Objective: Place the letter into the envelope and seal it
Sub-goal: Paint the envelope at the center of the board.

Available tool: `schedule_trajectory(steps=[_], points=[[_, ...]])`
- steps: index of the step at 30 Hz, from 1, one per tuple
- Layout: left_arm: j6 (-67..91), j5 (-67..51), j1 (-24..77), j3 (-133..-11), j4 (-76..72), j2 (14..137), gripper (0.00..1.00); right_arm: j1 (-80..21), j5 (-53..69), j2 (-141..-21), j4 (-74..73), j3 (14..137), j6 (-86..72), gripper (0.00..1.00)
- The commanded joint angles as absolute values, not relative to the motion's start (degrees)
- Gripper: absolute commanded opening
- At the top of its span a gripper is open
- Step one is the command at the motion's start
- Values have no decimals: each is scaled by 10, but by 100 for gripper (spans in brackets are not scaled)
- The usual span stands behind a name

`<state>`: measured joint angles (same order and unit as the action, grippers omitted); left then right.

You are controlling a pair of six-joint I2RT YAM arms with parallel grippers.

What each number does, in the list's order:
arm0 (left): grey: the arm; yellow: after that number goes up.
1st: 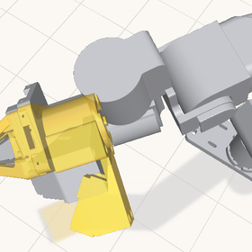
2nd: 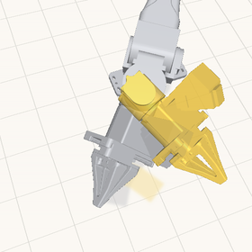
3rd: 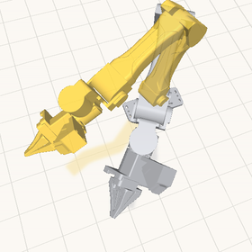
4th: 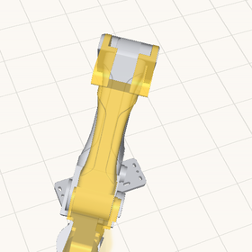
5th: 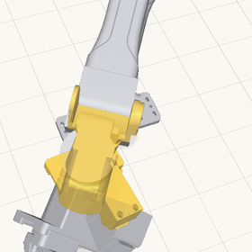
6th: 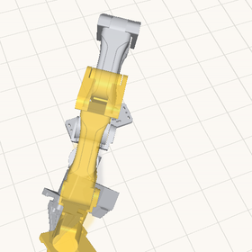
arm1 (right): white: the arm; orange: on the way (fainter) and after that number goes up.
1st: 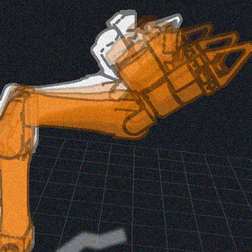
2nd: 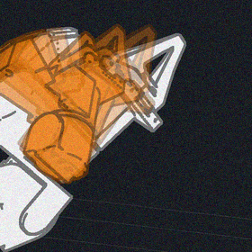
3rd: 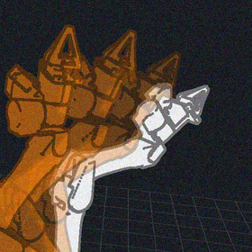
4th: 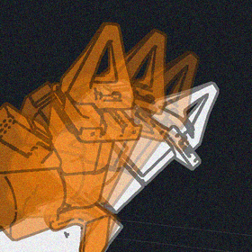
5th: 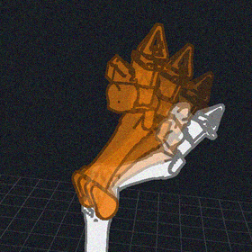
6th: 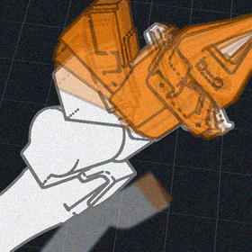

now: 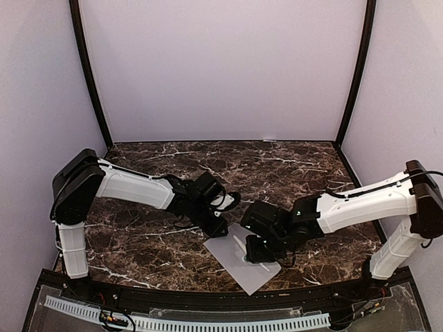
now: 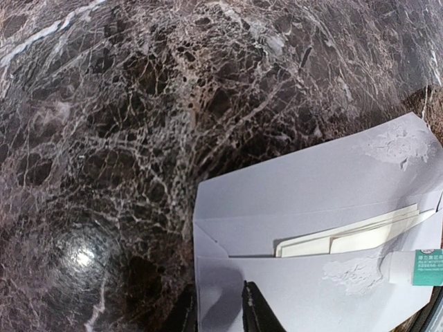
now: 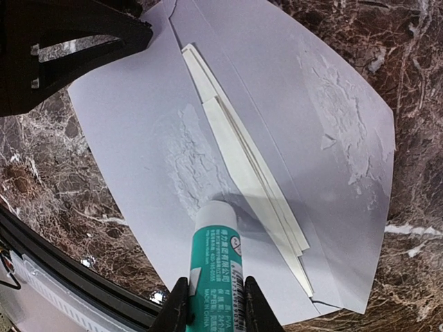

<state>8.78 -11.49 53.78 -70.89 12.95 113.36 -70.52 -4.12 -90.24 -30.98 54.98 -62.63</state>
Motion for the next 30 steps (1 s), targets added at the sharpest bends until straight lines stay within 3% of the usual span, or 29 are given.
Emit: schedule_trajectory(steps=[1, 30], points=[[85, -141, 544, -700, 179, 1165, 22, -707, -64, -934, -322, 566, -621, 0], [84, -147, 544, -702, 182, 1171, 22, -655, -77, -1019, -287, 644, -575, 0]])
